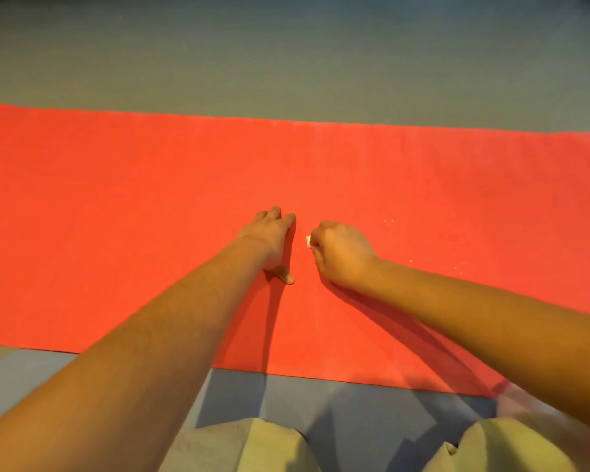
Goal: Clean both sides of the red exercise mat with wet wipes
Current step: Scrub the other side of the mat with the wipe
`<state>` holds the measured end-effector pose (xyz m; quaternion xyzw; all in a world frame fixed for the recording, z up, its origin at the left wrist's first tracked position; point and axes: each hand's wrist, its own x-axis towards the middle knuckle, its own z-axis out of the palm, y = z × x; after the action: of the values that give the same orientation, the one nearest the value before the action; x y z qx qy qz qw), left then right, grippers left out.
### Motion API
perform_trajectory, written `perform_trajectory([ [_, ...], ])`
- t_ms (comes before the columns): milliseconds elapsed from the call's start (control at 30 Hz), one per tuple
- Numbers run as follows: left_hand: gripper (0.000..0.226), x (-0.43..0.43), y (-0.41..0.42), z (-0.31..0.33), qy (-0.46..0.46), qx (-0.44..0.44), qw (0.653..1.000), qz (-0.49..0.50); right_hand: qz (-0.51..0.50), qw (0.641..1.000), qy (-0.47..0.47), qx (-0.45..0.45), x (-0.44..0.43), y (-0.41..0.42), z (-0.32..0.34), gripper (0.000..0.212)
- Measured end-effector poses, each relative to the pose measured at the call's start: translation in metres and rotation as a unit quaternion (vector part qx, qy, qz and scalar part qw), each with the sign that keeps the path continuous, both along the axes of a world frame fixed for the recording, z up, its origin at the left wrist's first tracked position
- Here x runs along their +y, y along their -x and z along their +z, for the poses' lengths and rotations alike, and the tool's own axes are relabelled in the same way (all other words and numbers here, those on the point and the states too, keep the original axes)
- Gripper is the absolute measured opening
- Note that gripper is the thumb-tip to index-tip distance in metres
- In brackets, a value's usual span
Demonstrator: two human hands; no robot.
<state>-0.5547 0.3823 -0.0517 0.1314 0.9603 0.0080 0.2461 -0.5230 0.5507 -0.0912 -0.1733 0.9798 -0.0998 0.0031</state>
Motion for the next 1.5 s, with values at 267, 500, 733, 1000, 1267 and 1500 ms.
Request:
perform_trajectory([
  [267, 0.148, 0.007, 0.006, 0.004, 0.032, -0.012, 0.999, -0.012, -0.066, 0.997, -0.022, 0.036, -0.003, 0.043, 0.001, 0.015],
  [500, 0.15, 0.006, 0.006, 0.006, 0.043, -0.013, 0.999, -0.017, -0.041, 0.996, -0.071, 0.016, -0.013, 0.019, 0.006, 0.014],
  [733, 0.154, 0.008, 0.009, 0.003, 0.05, -0.015, 0.999, -0.016, -0.05, 0.997, -0.047, 0.047, -0.006, 0.039, 0.0, 0.016],
  [1000, 0.125, 0.015, 0.017, 0.014, 0.068, -0.021, 0.997, -0.017, -0.044, 0.997, -0.059, 0.031, -0.005, 0.026, 0.002, 0.014],
  [1267, 0.116, 0.013, 0.019, 0.002, 0.049, 0.005, 0.999, -0.004, -0.038, 0.998, -0.033, 0.04, 0.001, 0.046, 0.0, 0.019],
  [1500, 0.11, 0.016, 0.021, 0.001, 0.052, 0.012, 0.999, 0.006, -0.041, 0.997, -0.057, 0.025, -0.006, 0.032, -0.002, 0.017],
])
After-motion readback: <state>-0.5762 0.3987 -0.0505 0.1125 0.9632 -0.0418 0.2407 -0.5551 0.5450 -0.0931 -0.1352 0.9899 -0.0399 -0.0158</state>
